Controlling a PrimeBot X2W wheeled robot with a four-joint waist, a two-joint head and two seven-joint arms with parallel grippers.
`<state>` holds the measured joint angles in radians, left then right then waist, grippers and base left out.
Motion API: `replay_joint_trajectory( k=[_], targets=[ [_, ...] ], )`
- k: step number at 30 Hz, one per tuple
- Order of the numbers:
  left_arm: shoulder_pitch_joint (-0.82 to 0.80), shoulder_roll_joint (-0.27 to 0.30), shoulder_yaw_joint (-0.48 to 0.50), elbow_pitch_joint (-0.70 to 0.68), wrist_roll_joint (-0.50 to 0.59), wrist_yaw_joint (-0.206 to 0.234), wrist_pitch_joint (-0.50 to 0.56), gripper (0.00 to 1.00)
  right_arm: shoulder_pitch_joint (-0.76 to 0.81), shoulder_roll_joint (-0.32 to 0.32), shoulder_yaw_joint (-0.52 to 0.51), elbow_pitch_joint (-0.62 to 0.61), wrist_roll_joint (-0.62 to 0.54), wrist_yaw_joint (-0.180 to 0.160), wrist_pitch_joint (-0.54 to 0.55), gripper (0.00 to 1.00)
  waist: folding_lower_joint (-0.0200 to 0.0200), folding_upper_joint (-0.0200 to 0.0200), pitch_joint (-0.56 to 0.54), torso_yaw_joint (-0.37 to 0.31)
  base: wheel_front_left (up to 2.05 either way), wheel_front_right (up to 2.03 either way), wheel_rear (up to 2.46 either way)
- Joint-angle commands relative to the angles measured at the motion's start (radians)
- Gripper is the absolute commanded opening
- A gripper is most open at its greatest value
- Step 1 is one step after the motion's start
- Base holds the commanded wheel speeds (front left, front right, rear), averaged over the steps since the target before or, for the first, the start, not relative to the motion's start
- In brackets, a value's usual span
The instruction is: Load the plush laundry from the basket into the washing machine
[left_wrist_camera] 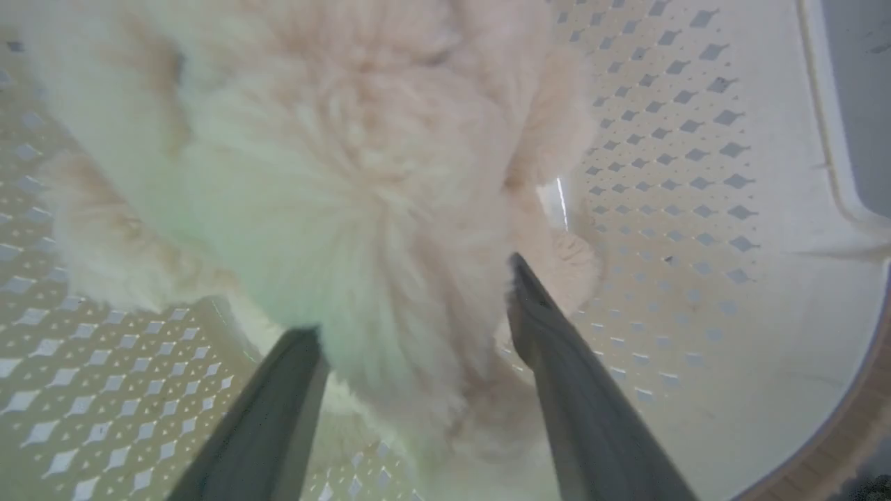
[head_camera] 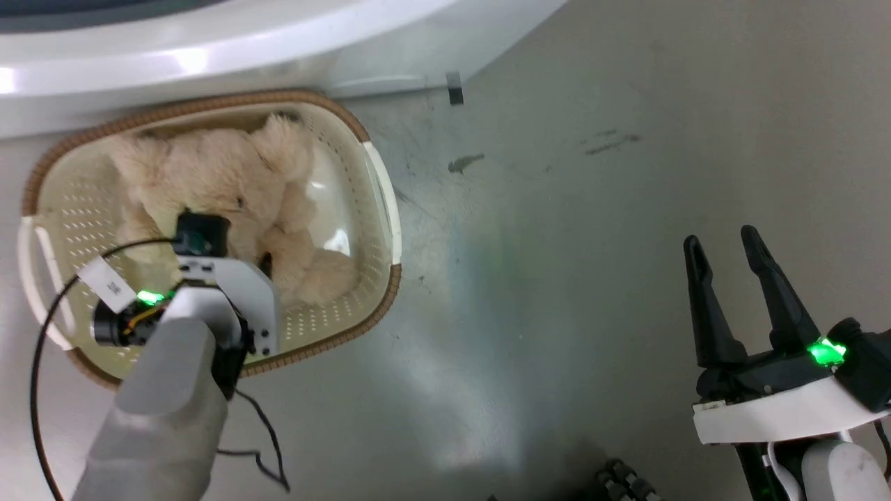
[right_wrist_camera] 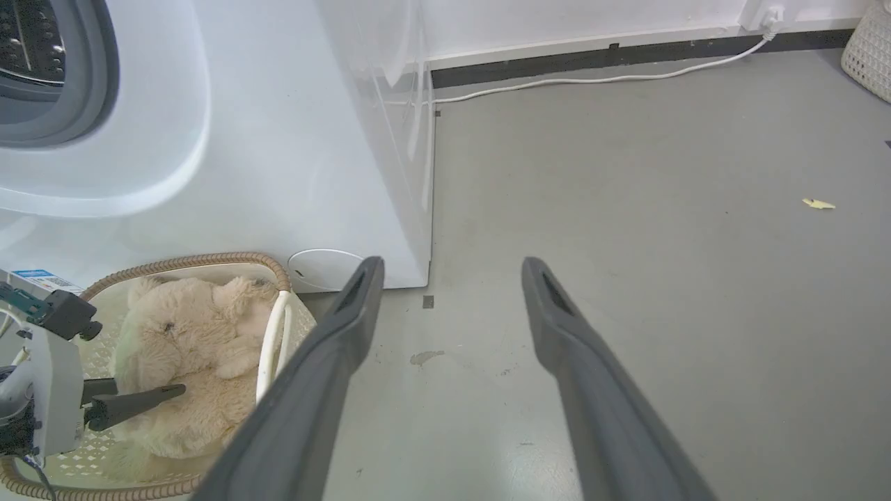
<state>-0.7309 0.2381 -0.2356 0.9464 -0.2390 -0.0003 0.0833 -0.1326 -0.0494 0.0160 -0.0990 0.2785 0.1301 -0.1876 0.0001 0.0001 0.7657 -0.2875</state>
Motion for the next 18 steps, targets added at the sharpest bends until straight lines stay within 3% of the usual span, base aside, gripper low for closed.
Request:
replay_joint_trajectory(
  k=[1, 9, 10, 11, 12, 18],
  targets=[
    [-0.037, 0.013, -0.007, 0.029, -0.011, 0.011, 0.004, 1.0, -0.025, -0.001, 0.002, -0.008, 0.014, 0.0, -0.011, 1.0, -0.0001, -0.0001, 0.026, -0.01, 0.0, 0.0, 0.0],
    [-0.121, 0.043, -0.017, 0.111, -0.049, 0.032, -0.026, 1.0, -0.033, -0.001, 0.019, -0.001, 0.051, 0.0, -0.028, 1.0, -0.0001, -0.0001, 0.103, -0.033, 0.0, 0.0, 0.0],
    [-0.129, 0.046, -0.017, 0.122, -0.055, 0.03, -0.027, 0.7, -0.035, -0.001, 0.024, 0.002, 0.054, 0.0, -0.03, 1.0, -0.0001, -0.0001, 0.111, -0.036, 0.0, 0.0, 0.0],
    [-0.135, 0.051, -0.021, 0.132, -0.059, 0.024, -0.03, 0.12, -0.038, -0.001, 0.028, 0.005, 0.057, 0.001, -0.032, 1.0, -0.0001, -0.0001, 0.118, -0.04, 0.0, 0.0, 0.0],
    [-0.142, 0.056, -0.026, 0.143, -0.062, 0.018, -0.035, 0.0, -0.04, -0.001, 0.032, 0.007, 0.06, 0.001, -0.034, 1.0, -0.0001, -0.0001, 0.125, -0.044, 0.0, 0.0, 0.0],
    [-0.163, 0.091, -0.02, 0.2, -0.105, 0.006, -0.13, 0.0, -0.075, -0.001, 0.049, 0.031, 0.116, 0.001, -0.047, 1.0, -0.0001, -0.0001, 0.15, -0.082, 0.0, 0.0, 0.0]
  ],
)
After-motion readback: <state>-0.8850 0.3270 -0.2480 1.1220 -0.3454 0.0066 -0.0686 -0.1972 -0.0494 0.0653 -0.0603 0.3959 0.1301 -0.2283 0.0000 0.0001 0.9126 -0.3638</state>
